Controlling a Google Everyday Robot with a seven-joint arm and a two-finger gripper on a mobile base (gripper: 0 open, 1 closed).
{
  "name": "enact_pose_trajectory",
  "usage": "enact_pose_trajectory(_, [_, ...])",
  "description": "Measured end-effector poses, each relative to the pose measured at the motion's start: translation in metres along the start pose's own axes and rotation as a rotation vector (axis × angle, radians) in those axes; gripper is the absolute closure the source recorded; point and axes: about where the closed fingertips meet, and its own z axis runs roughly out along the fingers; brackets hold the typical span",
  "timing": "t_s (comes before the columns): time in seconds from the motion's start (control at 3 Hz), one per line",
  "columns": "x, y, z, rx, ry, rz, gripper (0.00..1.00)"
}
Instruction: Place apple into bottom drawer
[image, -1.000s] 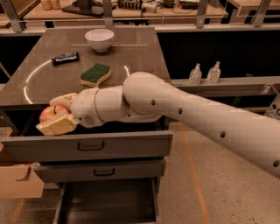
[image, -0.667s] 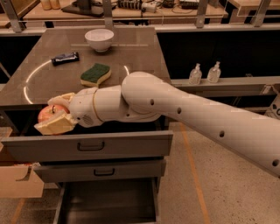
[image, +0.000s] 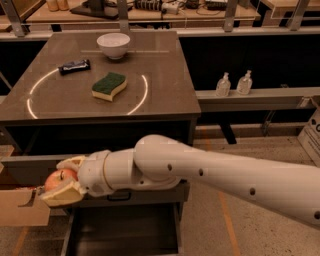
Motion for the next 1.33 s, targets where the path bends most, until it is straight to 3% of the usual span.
enact_pose_trajectory(0.33, [0.044,0.022,0.021,0.005,0.052,-0.008,1.00])
enact_pose_trajectory(0.67, [0.097,0.029,0.038,0.053,0.162,-0.041,1.00])
enact_pose_trajectory(1.0, [0.154,0.029,0.048,0.108,0.264,-0.034,1.00])
enact_pose_trajectory(1.33, [0.210,0.034,0.048,0.107,0.310,-0.001,1.00])
